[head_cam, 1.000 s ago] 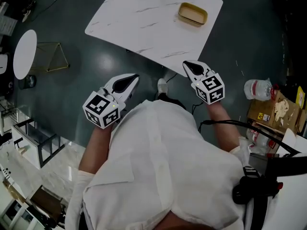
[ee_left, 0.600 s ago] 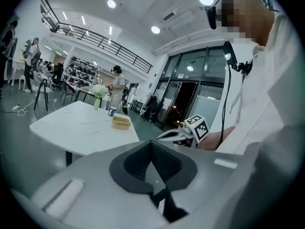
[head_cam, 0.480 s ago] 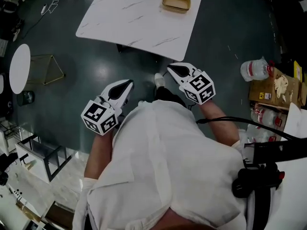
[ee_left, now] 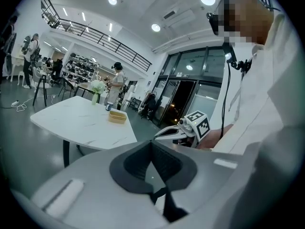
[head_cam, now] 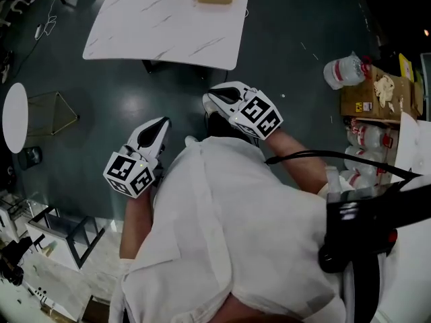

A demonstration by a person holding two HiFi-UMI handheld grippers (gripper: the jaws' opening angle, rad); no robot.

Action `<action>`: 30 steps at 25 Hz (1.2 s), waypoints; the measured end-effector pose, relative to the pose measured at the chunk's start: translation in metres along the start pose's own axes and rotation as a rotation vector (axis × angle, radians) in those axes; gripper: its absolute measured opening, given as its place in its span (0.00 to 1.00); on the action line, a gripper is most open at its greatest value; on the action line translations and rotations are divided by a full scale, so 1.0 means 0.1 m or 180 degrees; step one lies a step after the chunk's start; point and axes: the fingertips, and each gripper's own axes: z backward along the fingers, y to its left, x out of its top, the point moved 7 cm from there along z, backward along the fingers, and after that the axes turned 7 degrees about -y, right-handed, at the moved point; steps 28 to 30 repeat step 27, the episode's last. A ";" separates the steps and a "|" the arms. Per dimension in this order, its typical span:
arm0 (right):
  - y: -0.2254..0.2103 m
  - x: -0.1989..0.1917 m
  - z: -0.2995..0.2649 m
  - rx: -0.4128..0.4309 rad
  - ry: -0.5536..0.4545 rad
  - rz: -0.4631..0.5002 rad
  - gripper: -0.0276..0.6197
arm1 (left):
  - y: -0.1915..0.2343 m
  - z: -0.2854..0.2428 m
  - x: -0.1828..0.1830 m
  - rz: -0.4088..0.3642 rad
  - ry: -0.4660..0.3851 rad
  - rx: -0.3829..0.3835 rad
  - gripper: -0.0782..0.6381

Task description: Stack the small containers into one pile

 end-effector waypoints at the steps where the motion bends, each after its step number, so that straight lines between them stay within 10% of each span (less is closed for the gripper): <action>1: 0.01 -0.01 0.01 0.0001 -0.0001 0.0002 0.05 | -0.01 -0.01 0.00 -0.0003 -0.0001 -0.0014 0.12; 30: 0.22 0.07 -0.04 0.0044 -0.0021 0.0127 0.05 | 0.04 0.11 -0.07 -0.0009 0.0036 -0.0059 0.12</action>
